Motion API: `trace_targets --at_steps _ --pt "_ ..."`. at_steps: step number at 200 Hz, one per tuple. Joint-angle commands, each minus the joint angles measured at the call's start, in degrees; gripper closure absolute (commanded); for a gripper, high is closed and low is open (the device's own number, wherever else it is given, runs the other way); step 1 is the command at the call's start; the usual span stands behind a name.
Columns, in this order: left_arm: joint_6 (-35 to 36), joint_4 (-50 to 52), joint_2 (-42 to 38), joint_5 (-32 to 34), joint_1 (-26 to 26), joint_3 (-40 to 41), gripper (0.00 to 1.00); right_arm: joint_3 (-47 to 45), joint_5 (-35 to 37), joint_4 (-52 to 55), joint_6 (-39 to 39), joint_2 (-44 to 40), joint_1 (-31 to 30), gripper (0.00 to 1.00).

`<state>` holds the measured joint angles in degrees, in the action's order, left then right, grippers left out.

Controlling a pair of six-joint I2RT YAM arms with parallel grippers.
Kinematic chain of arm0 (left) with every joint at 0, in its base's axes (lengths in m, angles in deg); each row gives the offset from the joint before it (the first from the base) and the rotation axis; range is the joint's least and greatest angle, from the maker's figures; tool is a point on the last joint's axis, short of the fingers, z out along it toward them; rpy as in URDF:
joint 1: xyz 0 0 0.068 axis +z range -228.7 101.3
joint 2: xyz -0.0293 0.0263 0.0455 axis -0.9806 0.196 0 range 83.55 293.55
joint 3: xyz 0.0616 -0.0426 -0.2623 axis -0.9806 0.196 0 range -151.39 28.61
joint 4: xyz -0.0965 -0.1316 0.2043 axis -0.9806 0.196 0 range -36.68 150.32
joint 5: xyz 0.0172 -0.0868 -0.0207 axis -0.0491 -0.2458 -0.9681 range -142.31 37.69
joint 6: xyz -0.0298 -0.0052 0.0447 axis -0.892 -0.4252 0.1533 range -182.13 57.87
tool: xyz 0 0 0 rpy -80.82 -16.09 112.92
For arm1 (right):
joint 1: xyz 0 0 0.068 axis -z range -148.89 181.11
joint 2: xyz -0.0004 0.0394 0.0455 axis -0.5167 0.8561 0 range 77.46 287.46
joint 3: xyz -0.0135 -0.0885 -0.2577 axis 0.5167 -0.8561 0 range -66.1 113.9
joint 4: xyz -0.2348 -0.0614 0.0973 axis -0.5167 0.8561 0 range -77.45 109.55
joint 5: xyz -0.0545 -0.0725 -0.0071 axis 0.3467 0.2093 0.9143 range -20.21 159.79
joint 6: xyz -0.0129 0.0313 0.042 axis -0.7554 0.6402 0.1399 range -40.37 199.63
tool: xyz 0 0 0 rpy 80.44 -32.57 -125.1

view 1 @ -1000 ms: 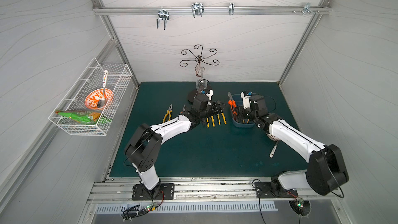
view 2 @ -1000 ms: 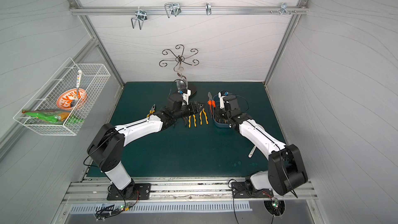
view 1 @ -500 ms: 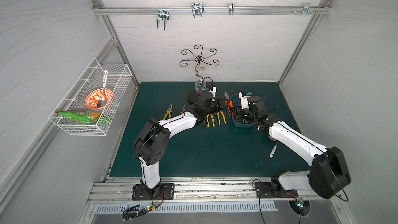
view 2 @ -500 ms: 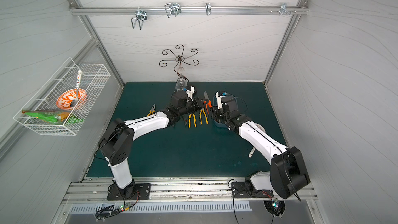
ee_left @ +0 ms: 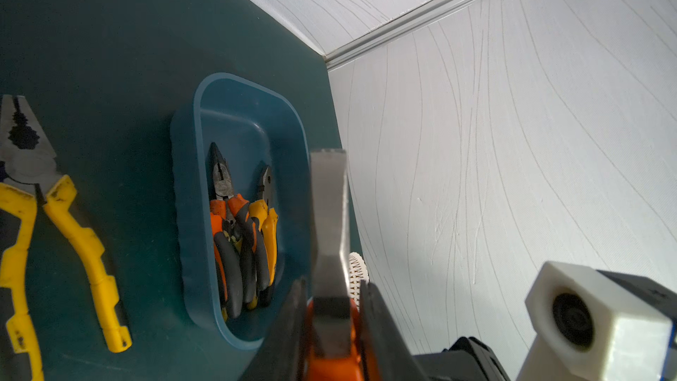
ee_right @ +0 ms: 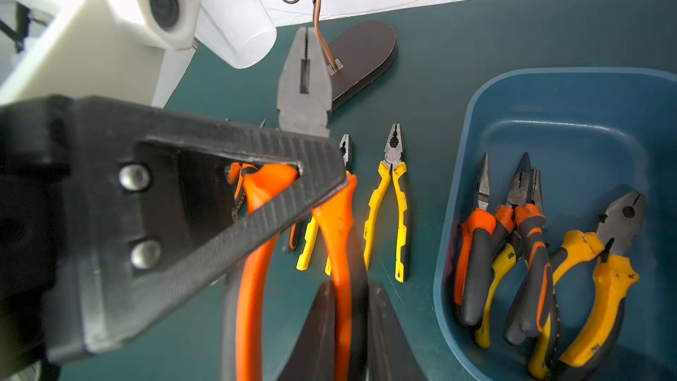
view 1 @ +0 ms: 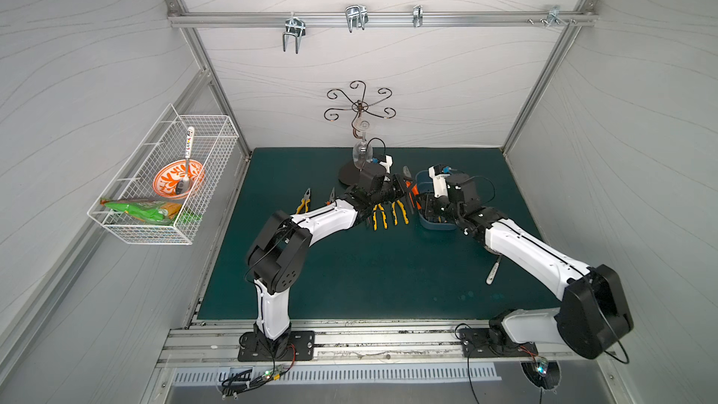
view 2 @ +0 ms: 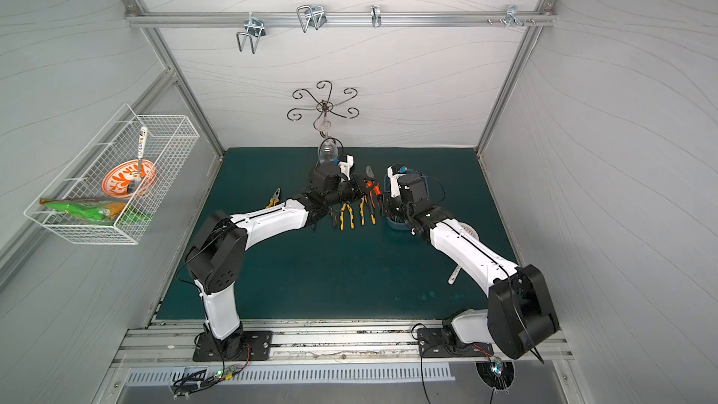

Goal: Take the pliers out of the storage box
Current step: Pick up the pliers from the storage box.

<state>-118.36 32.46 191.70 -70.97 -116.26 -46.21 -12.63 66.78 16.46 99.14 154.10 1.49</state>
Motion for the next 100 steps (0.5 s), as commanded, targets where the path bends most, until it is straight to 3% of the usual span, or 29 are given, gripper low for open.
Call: trace_targets --at_steps 1,34,84,100 --pt "0.24 -2.01 0.22 -2.8 0.08 -1.52 1.0 0.89 -0.91 -2.88 -1.82 -2.68 -0.65 0.85" --pt "0.33 -2.81 -1.56 -5.74 1.47 0.54 1.0 -0.45 -2.09 -2.41 -3.73 -5.19 -0.69 0.51" --pt "4.86 -4.77 -7.49 -11.68 4.28 8.85 1.0 -4.11 -7.2 -0.58 -6.92 -10.27 -1.08 0.08" --pt "5.16 -4.89 -9.61 -11.46 4.26 12.76 1.0 -5.16 -7.0 1.74 -8.28 -12.01 -1.71 0.01"
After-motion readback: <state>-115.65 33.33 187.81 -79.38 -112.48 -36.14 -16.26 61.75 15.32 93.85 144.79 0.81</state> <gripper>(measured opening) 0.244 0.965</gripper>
